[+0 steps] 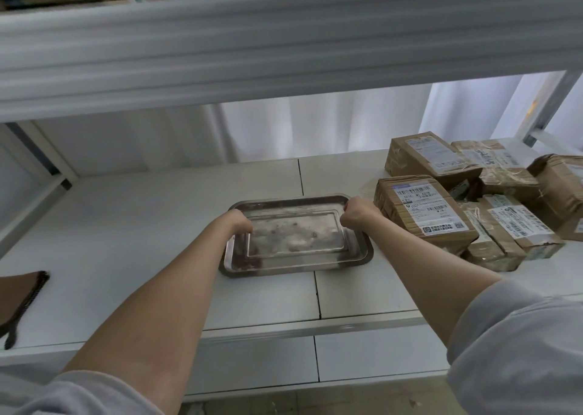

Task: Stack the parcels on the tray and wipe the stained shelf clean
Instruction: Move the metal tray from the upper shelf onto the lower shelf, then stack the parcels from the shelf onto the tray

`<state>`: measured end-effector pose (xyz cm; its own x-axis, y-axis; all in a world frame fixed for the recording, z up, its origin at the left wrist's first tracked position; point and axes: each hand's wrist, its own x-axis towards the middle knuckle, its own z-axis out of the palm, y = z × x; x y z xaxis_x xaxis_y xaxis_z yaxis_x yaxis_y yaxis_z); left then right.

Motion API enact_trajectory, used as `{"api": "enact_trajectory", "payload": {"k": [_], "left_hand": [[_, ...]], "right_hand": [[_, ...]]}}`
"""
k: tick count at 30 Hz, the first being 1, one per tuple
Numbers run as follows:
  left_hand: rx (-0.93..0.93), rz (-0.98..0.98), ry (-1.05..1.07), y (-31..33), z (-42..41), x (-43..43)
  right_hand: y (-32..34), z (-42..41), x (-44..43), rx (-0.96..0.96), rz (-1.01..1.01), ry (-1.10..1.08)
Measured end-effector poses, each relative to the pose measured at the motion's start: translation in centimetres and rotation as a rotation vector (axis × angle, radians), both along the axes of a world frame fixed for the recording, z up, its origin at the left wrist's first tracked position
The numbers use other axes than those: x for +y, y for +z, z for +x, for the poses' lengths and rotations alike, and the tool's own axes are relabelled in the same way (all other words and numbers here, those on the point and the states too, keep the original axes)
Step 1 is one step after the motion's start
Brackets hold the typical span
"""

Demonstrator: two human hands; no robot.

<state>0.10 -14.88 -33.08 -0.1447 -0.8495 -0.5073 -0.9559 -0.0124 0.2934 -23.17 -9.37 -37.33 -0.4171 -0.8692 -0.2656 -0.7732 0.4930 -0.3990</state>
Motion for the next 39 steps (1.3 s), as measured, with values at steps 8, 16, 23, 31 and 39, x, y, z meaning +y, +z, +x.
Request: {"api": "enact_trajectory", "payload": {"k": [8,16,23,31,39], "left_hand": [[0.056,0.035,0.062,0.5,0.1,0.2],[0.099,0.013,0.055,-0.2,-0.4,0.2],[0.04,-0.042,0.002,-0.6,-0.6,0.3],[-0.037,-0.068,-0.037,0.0,-0.9,0.6],[-0.002,-0.214,-0.057,0.2,-2.3,-0.1]], "right_hand": [[-0.5,0.8,-0.8,-0.008,0.05,0.039],[-0.3,0.8,-0.3,0.008,0.081,0.051],[-0.2,0.4,0.2,-0.023,0.089,0.067],[1.1,0.3,1.0,-0.032,-0.049,0.033],[4.8,-0.6,3.0,0.114,-0.295,-0.031]]}}
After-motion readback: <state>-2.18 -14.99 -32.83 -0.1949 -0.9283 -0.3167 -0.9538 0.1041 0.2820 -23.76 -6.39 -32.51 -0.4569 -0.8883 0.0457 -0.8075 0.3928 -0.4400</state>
